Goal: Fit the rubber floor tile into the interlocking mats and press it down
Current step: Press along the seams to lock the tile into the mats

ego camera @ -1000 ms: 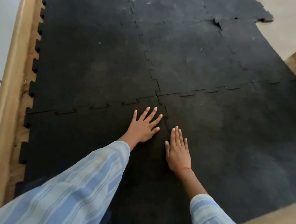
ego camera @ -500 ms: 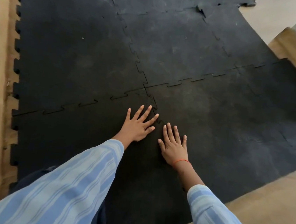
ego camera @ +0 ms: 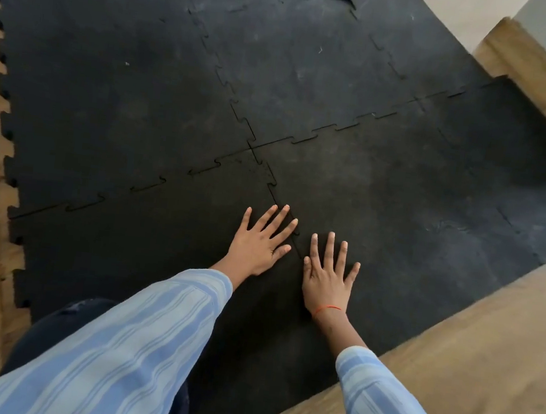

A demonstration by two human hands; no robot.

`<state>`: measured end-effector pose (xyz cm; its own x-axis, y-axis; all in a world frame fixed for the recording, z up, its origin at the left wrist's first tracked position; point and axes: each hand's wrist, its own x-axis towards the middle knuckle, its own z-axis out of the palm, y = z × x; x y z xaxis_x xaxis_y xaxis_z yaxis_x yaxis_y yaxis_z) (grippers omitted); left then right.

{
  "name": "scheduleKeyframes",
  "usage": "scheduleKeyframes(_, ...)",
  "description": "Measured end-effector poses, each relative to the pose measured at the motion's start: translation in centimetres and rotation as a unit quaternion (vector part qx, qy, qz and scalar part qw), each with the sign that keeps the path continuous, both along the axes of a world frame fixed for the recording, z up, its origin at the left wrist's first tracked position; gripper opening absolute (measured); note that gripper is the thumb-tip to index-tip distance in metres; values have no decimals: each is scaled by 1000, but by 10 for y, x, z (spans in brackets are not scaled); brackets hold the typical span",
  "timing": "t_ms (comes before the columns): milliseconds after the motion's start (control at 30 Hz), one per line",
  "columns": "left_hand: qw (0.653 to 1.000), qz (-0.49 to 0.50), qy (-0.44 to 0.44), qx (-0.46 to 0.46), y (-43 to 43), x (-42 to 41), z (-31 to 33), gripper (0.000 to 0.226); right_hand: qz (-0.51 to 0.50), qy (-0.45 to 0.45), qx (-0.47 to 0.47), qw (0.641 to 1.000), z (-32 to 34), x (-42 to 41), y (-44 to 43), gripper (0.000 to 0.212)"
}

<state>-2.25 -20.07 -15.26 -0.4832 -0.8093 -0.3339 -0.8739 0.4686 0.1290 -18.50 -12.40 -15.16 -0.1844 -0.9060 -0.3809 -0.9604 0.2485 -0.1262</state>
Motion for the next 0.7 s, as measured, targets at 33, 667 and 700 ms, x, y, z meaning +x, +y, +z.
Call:
scheduleKeyframes(33, 1000, 1, -9, 2, 1, -2, 2, 60, -1, -1, 6, 1000, 3, 1, -5, 54)
scheduleKeyframes(667, 991, -128, -26, 11, 47, -19, 8, 58, -135, -35, 12, 990, 9, -17, 68, 62)
scheduleKeyframes(700, 992, -121, -29, 14, 48, -20, 9, 59, -125, -41, -6, 991, 9, -18, 72, 60)
